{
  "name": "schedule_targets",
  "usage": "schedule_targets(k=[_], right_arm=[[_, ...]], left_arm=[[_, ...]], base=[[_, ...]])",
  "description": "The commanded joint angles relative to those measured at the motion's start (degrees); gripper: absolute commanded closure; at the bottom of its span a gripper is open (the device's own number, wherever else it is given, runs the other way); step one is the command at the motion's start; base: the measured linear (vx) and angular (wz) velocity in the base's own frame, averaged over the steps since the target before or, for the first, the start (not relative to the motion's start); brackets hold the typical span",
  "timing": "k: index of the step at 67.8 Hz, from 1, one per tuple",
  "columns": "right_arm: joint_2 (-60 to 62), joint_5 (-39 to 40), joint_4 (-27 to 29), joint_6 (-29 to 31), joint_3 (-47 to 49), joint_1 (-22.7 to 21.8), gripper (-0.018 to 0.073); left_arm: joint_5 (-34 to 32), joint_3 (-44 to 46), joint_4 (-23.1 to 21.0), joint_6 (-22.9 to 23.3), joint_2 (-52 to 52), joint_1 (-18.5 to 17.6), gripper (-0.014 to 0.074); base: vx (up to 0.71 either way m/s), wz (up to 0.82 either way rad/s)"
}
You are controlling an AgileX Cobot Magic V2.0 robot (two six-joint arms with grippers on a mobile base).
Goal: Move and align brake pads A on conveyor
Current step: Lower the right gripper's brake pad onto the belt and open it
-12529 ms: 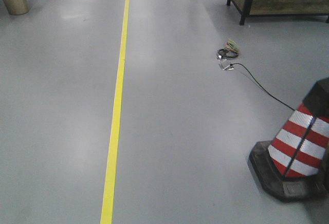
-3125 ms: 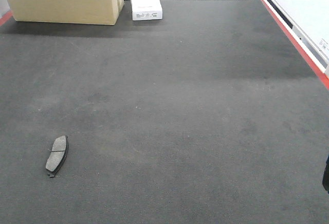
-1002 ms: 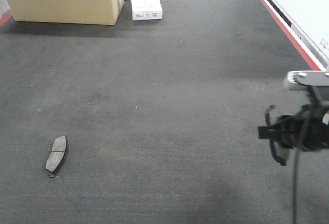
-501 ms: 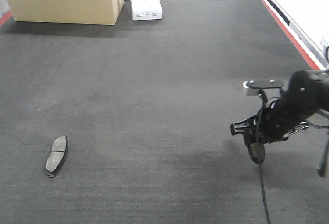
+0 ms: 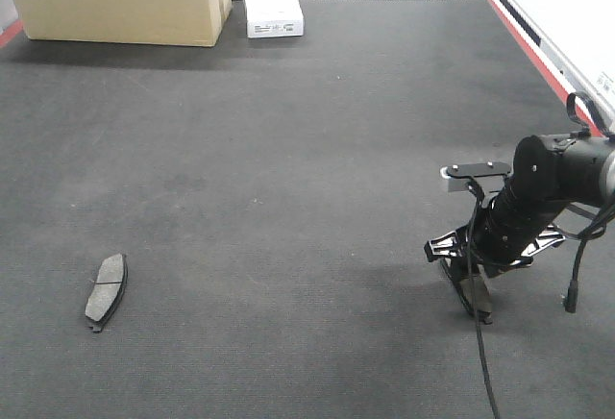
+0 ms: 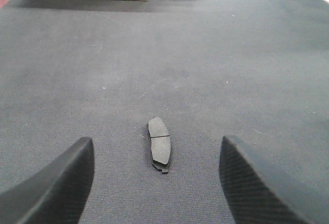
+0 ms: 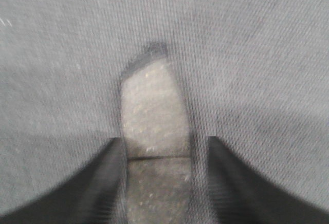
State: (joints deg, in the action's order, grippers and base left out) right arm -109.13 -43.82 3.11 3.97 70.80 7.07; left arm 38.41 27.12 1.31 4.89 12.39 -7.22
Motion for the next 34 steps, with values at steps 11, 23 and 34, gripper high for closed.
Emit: schedule_targets(k=[11,23,34], right_arm=[[10.1,1.0,-0.5,-0.4,1.5,-0.2,0.0104],[20.2,-0.8,-0.5,0.5,1.5,-0.2,0.0130],[30.2,-2.2,-0.4,0.5,1.5,-0.2,0.0143]], left_arm=[[-3.9,1.4,0.0,0.3,0.5,-0.2,0.0094],[-3.9,1.4,0.0,0.3,0.5,-0.2,0.0094],[-3.9,1.4,0.0,0.3,0.5,-0.2,0.0094]], base=[[0.00,0.00],[0.00,0.00],[0.00,0.00]])
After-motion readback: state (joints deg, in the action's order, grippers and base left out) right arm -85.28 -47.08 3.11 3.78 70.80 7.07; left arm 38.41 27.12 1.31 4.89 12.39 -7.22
